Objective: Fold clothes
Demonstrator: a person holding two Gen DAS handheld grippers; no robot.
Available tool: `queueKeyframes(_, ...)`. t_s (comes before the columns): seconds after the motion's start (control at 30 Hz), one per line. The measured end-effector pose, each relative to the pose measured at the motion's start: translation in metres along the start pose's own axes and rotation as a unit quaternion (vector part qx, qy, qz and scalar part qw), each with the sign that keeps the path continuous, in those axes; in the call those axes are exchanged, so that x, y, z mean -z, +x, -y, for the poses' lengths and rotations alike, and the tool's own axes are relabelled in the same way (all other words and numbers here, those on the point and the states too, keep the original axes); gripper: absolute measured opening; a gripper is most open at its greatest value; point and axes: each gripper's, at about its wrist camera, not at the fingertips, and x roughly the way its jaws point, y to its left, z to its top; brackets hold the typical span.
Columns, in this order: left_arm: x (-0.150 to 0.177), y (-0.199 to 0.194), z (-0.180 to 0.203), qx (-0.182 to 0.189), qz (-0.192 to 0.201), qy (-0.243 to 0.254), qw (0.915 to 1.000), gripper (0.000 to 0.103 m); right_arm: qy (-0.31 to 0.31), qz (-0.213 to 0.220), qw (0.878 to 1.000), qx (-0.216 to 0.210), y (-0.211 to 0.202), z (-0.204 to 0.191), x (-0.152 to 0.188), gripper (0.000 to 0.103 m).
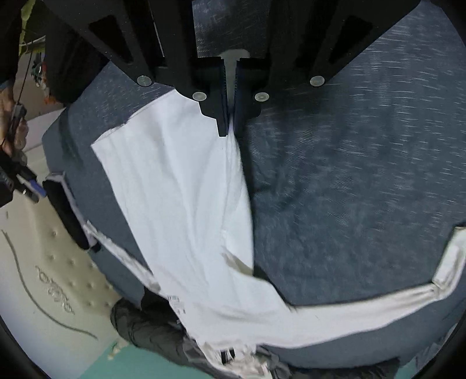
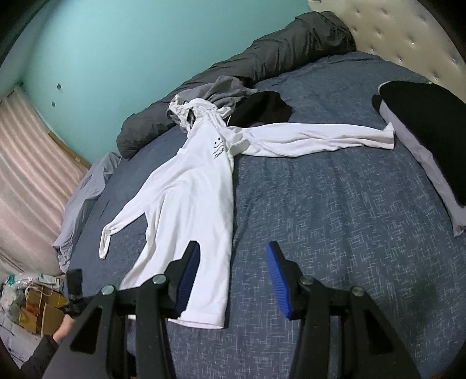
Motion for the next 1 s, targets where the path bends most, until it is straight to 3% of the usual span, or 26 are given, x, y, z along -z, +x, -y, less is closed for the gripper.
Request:
queueKeyframes(0.13,-0.004,-0.021,-0.026,-0.019,0.012,-0.01,0.9997,0.004,-0.006,-0.033,0.999,0.001,0.013,-0.01,0.006,0.049)
queueKeyframes(0.23,-0.005,-0.035,-0.047,-0.035,0.02,-0.02,0.999,0.003,-0.008,-0.061,0.998,0.003,0.03,-0.015,0.012,0.057)
queueKeyframes(0.57,-0.025,-0.072,-0.089,-0.067,0.061,-0.053,0.9945,0.003,-0.011,-0.121,0.993,0.001,0.076,-0.036,0.035,0.057)
queueKeyframes(1.0,-0.04,-0.082,-0.127,-0.091,0.071,-0.076,0.9904,0.003,-0.029,-0.185,0.982,-0.012,0.135,-0.076,0.057,0.057)
